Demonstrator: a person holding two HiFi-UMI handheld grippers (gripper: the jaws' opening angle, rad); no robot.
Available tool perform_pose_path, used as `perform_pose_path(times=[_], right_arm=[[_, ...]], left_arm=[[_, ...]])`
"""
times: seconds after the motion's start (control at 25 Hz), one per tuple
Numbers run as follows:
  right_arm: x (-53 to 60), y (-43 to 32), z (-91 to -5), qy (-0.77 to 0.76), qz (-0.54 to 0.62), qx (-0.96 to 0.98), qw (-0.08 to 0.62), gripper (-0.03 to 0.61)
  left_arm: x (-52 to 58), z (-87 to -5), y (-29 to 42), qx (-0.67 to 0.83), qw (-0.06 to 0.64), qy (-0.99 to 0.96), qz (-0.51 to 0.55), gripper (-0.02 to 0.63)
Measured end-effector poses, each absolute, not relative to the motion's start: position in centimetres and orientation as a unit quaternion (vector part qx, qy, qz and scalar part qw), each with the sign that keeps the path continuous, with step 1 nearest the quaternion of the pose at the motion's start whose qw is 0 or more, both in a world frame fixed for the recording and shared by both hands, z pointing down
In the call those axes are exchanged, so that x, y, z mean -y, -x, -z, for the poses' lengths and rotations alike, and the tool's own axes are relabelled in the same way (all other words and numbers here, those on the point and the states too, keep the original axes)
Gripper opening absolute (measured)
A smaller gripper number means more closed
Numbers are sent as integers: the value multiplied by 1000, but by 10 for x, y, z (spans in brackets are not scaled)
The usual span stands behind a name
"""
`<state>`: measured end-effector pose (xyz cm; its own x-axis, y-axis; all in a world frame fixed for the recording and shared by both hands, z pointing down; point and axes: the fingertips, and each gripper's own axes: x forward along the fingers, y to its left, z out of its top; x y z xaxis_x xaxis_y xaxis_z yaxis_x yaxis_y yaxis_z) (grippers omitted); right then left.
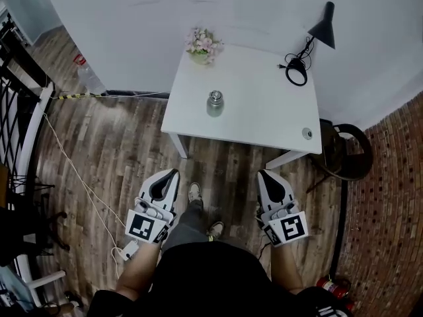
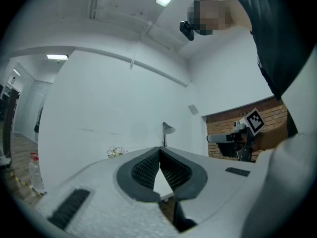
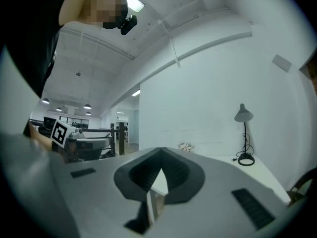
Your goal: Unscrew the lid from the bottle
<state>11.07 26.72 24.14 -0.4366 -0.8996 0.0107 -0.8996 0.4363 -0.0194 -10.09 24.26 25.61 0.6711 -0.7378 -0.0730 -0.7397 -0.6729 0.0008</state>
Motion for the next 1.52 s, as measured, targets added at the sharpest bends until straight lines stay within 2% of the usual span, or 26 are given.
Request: perform_pose_path(times=[0.76, 1.52], right_arm=[[-79, -79, -221, 549, -1, -834, -44, 12], [-30, -98, -242, 563, 9, -823, -75, 12]], left_arm=[[-29, -255, 98, -344, -19, 937, -61, 23], [12, -295, 59, -315, -58, 947, -32, 23]])
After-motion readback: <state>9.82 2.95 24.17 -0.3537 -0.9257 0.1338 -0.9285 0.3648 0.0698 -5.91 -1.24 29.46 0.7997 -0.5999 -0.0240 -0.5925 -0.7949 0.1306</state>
